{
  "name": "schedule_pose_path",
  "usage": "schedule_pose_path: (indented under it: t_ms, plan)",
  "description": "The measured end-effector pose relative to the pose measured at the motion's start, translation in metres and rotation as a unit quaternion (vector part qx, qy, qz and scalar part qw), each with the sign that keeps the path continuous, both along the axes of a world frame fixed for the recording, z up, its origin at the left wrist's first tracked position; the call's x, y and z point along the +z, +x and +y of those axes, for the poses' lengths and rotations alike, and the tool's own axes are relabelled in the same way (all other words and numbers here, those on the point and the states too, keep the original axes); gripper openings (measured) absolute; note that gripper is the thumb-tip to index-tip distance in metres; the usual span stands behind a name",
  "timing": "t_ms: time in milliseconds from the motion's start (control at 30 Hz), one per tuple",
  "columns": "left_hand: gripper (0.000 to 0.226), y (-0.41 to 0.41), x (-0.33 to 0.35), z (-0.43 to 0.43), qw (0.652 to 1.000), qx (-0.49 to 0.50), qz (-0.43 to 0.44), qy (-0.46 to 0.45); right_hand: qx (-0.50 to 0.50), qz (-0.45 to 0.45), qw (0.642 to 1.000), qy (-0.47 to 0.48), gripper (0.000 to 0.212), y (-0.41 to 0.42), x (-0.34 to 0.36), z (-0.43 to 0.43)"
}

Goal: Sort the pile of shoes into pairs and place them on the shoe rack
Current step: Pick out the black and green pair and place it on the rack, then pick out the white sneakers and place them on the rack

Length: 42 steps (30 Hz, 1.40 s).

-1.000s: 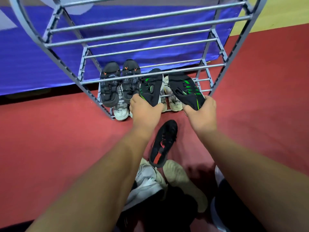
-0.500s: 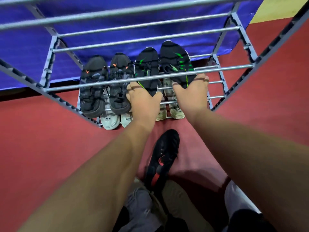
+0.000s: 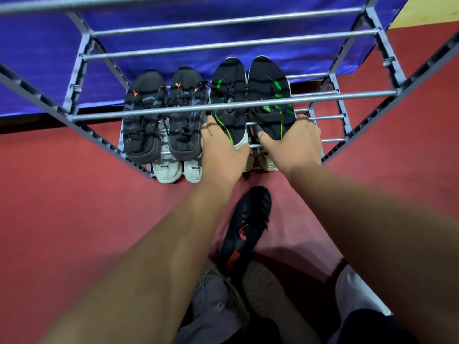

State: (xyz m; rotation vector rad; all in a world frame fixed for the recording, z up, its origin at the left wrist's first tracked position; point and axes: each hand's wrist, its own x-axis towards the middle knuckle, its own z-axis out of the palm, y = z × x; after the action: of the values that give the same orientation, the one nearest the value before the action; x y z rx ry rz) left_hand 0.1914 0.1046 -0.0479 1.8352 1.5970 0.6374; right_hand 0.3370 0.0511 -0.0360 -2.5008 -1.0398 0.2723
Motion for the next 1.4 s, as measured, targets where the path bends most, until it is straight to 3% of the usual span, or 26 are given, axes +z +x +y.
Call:
schedule_pose_path:
  t_ms: [267,500,667,767,900,1033,1167,1400]
  plan:
    - [0.102,-0.017,0.009,-0.008,0.997,-0.047,0.05,-0.027,0.029,-0.007,0.993,-0.113,0.118,0.003,0.008,-0.008]
    - [0.046,-0.058,0.051,-0.055,0.981,-0.117,0.138,-0.076,0.019,0.013,0.989,-0.143,0.088,-0.026,0.049,-0.065]
    - [0.042,-0.095,0.105,-0.106,0.944,-0.216,0.229,-0.1,0.09,0.005,0.969,-0.228,0.071,-0.062,0.096,-0.127]
    - [0.04,-0.117,0.147,-0.136,0.943,-0.217,0.213,-0.133,0.152,0.004,0.951,-0.269,0.062,-0.082,0.134,-0.154]
    - [0.039,-0.153,0.196,-0.177,0.95,-0.198,0.194,-0.141,0.237,0.034,0.938,-0.249,0.041,-0.108,0.19,-0.185]
    - [0.036,-0.184,0.224,-0.211,0.949,-0.198,0.18,-0.165,0.295,0.032,0.931,-0.212,0.036,-0.137,0.221,-0.212]
    - [0.033,-0.225,0.227,-0.247,0.944,-0.175,0.167,-0.226,0.337,0.054,0.915,-0.215,0.036,-0.16,0.22,-0.247]
    - [0.028,-0.293,0.188,-0.281,0.911,-0.116,0.26,-0.297,0.377,0.099,0.871,-0.301,0.029,-0.199,0.19,-0.257]
